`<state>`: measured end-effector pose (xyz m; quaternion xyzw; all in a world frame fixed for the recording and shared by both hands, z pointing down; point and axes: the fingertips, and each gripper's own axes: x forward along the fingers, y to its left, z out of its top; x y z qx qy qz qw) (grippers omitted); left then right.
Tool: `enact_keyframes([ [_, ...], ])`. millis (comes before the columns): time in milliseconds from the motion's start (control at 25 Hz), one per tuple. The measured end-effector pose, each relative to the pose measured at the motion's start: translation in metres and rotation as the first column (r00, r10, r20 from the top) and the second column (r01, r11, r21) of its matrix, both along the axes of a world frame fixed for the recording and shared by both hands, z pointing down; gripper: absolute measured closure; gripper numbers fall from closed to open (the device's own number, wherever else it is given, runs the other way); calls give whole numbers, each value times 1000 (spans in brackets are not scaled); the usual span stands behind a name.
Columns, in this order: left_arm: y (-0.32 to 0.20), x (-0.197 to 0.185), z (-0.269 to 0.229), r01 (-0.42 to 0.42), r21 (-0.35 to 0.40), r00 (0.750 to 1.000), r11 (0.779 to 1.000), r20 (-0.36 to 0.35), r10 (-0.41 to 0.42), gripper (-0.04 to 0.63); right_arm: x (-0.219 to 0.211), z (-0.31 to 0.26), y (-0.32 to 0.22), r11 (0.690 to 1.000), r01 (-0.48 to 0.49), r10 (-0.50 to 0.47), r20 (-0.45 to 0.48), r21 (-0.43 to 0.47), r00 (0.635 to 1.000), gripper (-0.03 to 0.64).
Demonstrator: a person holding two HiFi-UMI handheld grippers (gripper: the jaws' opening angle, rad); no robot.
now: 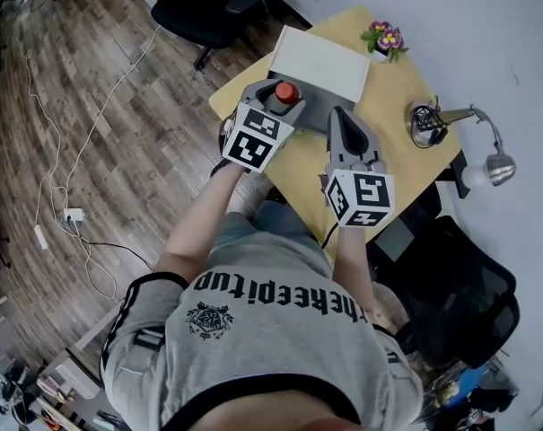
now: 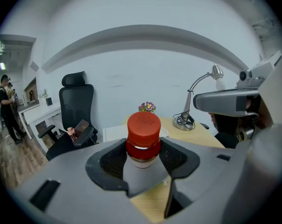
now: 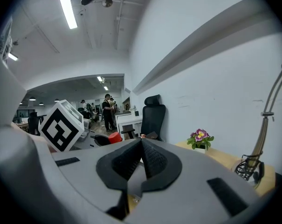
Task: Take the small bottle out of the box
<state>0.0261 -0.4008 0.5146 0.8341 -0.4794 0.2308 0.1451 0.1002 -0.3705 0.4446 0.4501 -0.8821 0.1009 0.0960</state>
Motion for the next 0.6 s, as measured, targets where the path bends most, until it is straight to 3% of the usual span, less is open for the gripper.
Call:
enact_keyframes([
  [600,61,-42,-79,33,127,997,991,-71,-24,376,-26,-46,50,996,-50,49,12,79,999,617],
])
